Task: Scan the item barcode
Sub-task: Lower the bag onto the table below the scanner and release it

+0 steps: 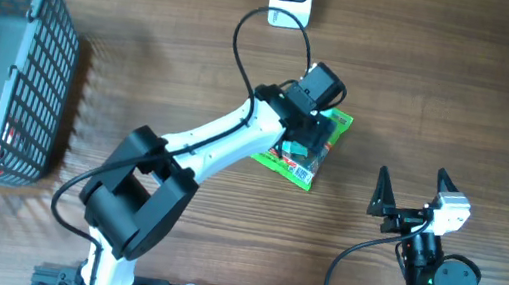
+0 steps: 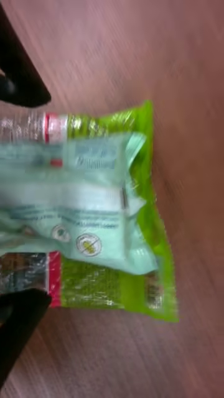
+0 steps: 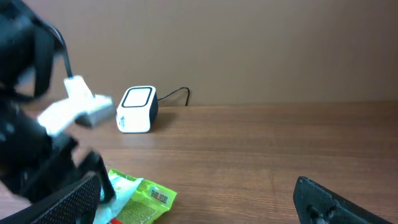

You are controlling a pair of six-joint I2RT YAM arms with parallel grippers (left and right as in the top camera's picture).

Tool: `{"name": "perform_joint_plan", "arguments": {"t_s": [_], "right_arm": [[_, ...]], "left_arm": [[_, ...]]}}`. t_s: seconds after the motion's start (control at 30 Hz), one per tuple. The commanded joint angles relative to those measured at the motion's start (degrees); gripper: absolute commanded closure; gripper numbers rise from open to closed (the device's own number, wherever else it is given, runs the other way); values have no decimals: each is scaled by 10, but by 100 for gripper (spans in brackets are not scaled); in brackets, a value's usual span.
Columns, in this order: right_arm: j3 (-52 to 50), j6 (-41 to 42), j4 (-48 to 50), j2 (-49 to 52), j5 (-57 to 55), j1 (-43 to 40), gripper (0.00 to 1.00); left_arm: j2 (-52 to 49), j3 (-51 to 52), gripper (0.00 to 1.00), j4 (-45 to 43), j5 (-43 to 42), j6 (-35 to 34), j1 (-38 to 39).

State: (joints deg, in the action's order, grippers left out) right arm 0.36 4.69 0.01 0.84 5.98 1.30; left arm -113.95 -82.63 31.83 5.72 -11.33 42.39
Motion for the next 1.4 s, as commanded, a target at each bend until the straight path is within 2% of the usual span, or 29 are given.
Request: {"name": "perform_joint_plan", "arguments": {"t_s": [0.0, 0.03, 0.07, 0.1, 0.17, 0.4, 0.5, 0.57, 0.67, 0.73, 0.77, 0.9, 1.0, 1.03, 1.1, 1.13, 1.37], "right_arm": [[-1, -2, 3, 0, 1, -2, 0], [-1, -2, 3, 0, 1, -2, 0], [-1, -2, 3, 0, 1, -2, 0], [-1, -2, 3, 0, 1, -2, 0], [-1, -2, 3, 0, 1, -2, 0], [-1, -2, 3, 0, 1, -2, 0], [-1, -2, 3, 0, 1, -2, 0], [-1, -2, 3, 0, 1, -2, 0], [-1, -2, 3, 0, 1, -2, 0], [-1, -2, 3, 0, 1, -2, 0], [-1, -2, 3, 0, 1, -2, 0], [-1, -2, 3, 0, 1, -2, 0], [-1, -2, 3, 0, 1, -2, 0], [-1, -2, 3, 0, 1, -2, 0], [-1, -2, 3, 0, 1, -2, 0], [-1, -2, 3, 0, 1, -2, 0], [-1, -2, 3, 0, 1, -2, 0]], "left_arm": [[65, -33, 57, 2, -32, 0, -22], [66, -33, 69, 5, -52, 0, -24], [66, -33, 86, 12, -67, -6, -26], [62, -32, 95, 17, -73, -18, -28], [50, -31, 96, 35, -78, -42, -28], [-14, -17, 96, 60, -102, -47, -13], [-36, -17, 89, 65, -132, -59, -9], [-48, -17, 73, 65, -174, -58, -4], [-54, -17, 59, 64, -178, -56, 2], [-54, -17, 54, 63, -179, -56, 1], [-53, -18, 55, 64, -179, -56, -1], [-10, -38, 43, 65, -179, -43, -14], [26, -53, 40, 60, -178, -43, -26], [36, -55, 42, 59, -176, -43, -30], [46, -55, 88, 58, -174, -43, -39], [46, -54, 96, 60, -172, -43, -41], [11, -26, 96, 65, -145, -46, -40]]}}
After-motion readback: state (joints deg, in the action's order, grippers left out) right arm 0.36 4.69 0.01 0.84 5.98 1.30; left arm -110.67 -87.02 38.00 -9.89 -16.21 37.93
